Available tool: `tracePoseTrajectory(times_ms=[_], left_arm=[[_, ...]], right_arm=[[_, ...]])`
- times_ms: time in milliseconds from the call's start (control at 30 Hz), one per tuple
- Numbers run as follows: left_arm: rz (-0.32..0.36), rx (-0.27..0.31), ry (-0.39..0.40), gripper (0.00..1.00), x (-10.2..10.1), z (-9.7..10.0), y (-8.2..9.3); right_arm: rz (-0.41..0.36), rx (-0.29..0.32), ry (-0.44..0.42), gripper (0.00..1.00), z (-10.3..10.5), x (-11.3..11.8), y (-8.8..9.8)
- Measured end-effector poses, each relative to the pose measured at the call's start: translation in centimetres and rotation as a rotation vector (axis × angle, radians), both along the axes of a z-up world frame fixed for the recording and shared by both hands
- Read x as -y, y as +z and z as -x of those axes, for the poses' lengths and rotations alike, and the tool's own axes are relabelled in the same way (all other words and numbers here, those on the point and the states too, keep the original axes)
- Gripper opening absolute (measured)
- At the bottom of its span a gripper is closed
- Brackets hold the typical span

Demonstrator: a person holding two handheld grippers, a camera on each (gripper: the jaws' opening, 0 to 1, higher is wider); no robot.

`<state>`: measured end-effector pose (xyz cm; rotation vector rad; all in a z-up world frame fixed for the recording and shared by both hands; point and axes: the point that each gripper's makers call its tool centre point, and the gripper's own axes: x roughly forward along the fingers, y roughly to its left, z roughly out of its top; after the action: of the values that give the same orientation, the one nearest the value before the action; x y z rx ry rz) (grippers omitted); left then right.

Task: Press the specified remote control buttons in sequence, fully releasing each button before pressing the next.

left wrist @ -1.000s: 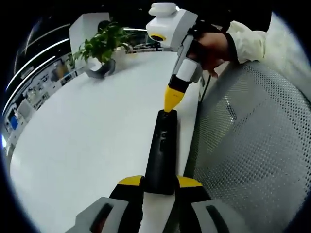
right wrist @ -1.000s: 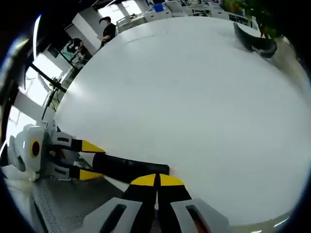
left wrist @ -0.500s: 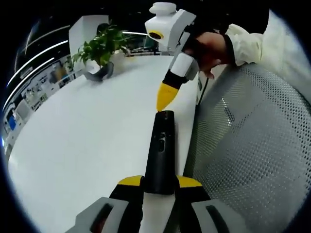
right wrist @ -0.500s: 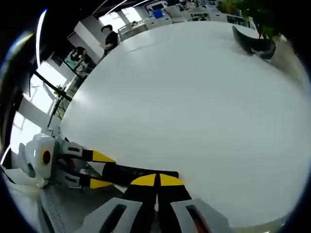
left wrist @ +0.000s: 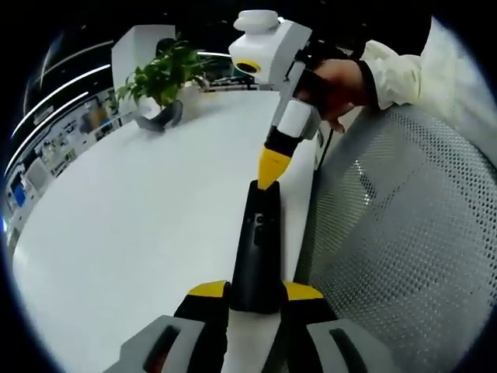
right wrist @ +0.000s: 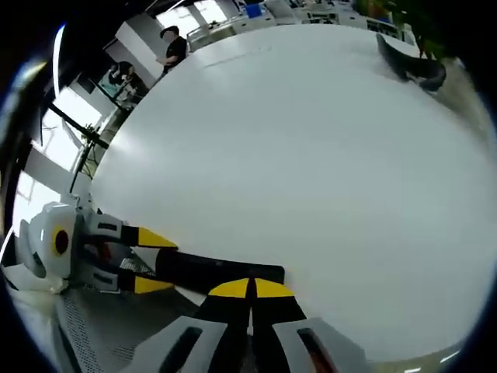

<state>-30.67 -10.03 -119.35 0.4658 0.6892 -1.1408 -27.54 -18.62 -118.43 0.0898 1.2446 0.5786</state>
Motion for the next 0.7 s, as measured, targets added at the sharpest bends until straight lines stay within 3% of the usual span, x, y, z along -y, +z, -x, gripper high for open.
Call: tracePoseTrajectory(times_ms=[700], left_arm=[[0.011, 0.009, -0.013, 0.25, 0.09, 0.11, 0.15]], right_arm=[[-0.005, 0.004, 0.006, 0.00, 0.01, 0.00, -0.02]])
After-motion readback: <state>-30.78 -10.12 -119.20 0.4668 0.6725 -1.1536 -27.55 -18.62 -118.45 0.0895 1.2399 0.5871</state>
